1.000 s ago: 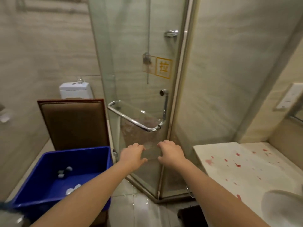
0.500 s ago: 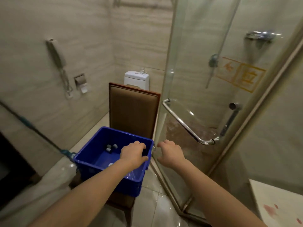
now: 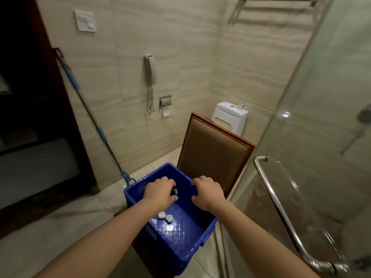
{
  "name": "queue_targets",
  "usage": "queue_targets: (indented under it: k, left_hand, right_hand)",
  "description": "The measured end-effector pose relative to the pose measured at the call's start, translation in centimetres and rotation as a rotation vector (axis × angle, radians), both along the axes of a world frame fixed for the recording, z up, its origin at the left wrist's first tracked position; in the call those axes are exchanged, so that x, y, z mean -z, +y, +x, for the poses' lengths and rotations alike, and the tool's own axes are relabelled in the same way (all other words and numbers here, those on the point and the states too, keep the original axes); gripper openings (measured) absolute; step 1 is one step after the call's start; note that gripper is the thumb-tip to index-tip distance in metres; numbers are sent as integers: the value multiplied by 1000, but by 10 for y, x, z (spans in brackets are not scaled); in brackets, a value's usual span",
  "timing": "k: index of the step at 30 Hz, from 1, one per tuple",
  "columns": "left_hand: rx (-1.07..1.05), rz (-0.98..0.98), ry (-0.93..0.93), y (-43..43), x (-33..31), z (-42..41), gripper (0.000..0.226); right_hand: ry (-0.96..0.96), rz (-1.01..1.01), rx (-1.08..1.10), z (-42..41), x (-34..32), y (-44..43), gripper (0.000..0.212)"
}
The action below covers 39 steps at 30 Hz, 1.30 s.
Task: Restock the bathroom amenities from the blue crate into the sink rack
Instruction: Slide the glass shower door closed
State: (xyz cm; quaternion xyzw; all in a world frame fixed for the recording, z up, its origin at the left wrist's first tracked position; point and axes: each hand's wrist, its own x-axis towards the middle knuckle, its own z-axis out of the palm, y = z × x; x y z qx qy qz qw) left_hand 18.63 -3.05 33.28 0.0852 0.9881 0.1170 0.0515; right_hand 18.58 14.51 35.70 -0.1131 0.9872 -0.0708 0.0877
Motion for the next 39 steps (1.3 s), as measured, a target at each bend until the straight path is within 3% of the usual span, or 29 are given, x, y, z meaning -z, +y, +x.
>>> queue_targets:
  k: [7,14,29,39]
  left_hand:
    - [-154,-26,-36,2,12,-16,50]
    - [-220,-33,-83,7,31,-31,49]
    - [-151,-53,-262,-13,103,-129,51]
    - [-161,57,-499,-42,197,-232,56]
  right_hand:
    - [-40,7,-173,-43,13,5,55]
    - [-111,5,-205,-70,36,15,53]
    - [-296,-8,-115,-159,114,-2,52]
    - [-505,6,-25,-238,194,-45,50]
